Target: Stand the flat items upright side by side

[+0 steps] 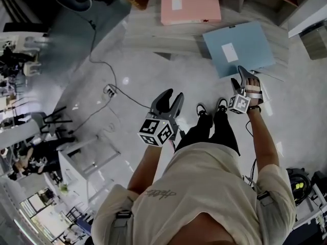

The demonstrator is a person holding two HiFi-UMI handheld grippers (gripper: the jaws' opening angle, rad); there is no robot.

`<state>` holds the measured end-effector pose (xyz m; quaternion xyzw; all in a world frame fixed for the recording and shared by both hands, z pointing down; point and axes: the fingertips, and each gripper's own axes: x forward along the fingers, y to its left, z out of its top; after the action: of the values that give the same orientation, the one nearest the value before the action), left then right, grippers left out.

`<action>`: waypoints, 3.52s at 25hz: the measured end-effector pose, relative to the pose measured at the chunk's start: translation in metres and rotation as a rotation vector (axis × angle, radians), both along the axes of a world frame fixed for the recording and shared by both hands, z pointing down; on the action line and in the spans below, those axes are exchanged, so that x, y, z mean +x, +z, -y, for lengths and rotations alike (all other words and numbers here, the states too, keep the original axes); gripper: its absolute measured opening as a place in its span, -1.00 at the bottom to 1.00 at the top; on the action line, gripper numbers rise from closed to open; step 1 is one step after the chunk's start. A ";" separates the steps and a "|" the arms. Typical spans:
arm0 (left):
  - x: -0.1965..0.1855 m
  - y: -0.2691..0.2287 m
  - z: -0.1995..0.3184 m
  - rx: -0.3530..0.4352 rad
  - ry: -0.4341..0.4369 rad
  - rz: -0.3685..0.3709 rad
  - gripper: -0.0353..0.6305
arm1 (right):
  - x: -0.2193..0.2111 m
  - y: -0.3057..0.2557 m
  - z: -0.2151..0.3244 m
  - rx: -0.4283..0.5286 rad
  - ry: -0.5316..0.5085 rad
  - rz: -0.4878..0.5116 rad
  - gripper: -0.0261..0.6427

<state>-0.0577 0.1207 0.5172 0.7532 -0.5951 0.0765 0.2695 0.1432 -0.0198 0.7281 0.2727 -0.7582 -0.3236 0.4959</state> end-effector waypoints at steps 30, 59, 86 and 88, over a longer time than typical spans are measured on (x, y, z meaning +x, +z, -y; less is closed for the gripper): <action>-0.005 0.032 -0.002 -0.053 0.031 -0.046 -0.39 | -0.021 0.004 0.022 0.147 0.033 0.128 0.20; -0.016 0.007 0.021 0.113 -0.028 -0.091 -0.47 | -0.016 -0.158 0.012 -0.241 0.317 1.021 0.15; -0.055 -0.001 0.057 0.139 0.040 -0.088 -0.47 | -0.020 -0.177 0.074 -0.290 0.470 1.401 0.11; -0.057 0.000 0.072 0.132 0.037 -0.084 -0.47 | -0.021 -0.179 0.086 -0.288 0.468 1.406 0.11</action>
<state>-0.1146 0.0488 0.5173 0.7827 -0.5732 0.0103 0.2424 0.1218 -0.1062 0.5493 0.5016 -0.8531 0.1427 -0.0181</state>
